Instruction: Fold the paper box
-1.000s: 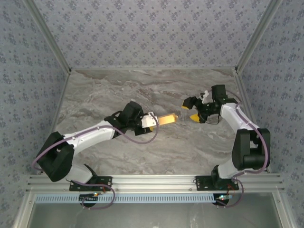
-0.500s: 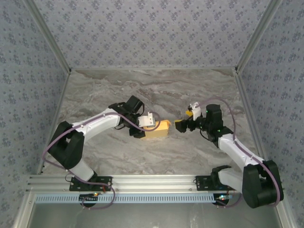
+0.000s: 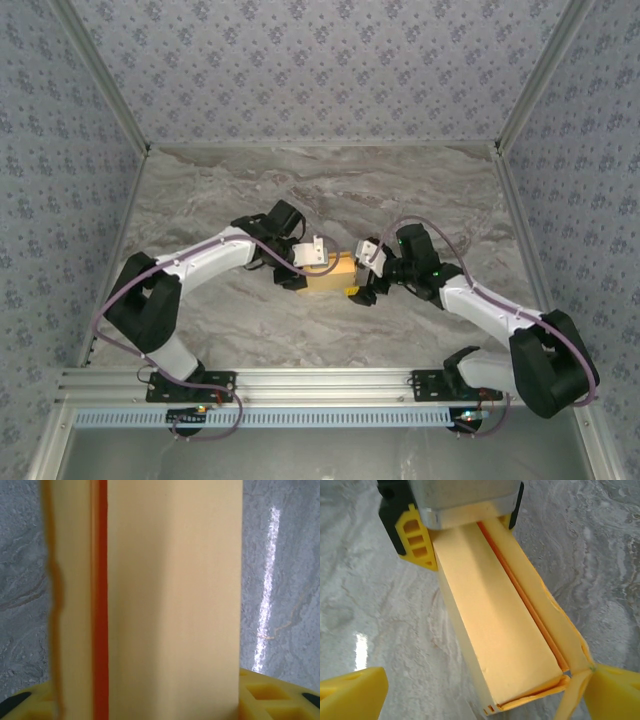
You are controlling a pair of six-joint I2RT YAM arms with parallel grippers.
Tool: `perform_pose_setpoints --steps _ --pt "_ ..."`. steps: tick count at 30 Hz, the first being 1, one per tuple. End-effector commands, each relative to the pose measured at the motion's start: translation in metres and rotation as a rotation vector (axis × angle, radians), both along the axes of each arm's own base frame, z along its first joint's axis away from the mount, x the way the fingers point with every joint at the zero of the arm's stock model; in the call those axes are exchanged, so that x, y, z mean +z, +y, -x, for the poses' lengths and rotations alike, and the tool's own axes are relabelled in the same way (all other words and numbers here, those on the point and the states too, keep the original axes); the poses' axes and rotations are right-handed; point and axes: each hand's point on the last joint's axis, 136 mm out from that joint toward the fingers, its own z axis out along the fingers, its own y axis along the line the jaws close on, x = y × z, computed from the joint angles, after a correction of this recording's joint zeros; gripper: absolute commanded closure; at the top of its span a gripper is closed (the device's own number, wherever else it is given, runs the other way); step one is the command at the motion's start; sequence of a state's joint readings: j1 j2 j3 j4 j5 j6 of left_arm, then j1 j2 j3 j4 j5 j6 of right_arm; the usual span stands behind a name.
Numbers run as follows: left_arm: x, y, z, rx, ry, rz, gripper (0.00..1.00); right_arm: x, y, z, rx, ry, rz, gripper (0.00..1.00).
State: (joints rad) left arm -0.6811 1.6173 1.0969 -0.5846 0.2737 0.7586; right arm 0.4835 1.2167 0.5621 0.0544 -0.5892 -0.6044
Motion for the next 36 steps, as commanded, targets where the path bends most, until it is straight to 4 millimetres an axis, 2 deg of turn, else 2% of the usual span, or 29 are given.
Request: perform_pose_setpoints --steps 1,8,12,17,23,26,28,29,33,36 --pt "0.019 -0.003 -0.008 0.008 -0.073 0.09 0.46 -0.008 -0.004 -0.009 0.016 -0.072 0.098 0.0" --pt "0.028 -0.01 -0.008 -0.03 -0.092 0.153 0.48 -0.018 0.004 -0.01 0.108 -0.12 0.199 0.01" --pt "0.027 -0.01 -0.005 -0.044 -0.103 0.17 0.56 -0.014 0.008 -0.017 0.132 -0.145 0.207 0.02" --pt "0.026 -0.011 -0.001 -0.069 -0.096 0.175 0.57 -0.012 0.015 -0.027 0.175 -0.184 0.209 0.02" --pt "0.023 -0.013 -0.002 -0.09 -0.085 0.165 0.57 -0.014 0.023 -0.03 0.222 -0.157 0.23 0.09" --pt "0.025 -0.015 -0.005 -0.082 -0.098 0.181 0.54 -0.026 0.024 -0.037 0.206 -0.177 0.306 0.24" --pt "0.029 -0.013 -0.01 -0.062 -0.112 0.202 0.53 -0.025 0.026 -0.04 0.201 -0.156 0.287 0.38" --pt "0.033 -0.012 -0.014 -0.048 -0.121 0.221 0.51 -0.022 0.026 -0.042 0.192 -0.146 0.27 0.43" --pt "0.057 -0.011 -0.023 -0.003 -0.143 0.305 0.46 -0.02 0.027 -0.042 0.187 -0.131 0.249 0.47" --pt "0.085 -0.014 -0.025 0.035 -0.174 0.395 0.37 -0.022 0.024 -0.044 0.159 -0.11 0.256 0.52"
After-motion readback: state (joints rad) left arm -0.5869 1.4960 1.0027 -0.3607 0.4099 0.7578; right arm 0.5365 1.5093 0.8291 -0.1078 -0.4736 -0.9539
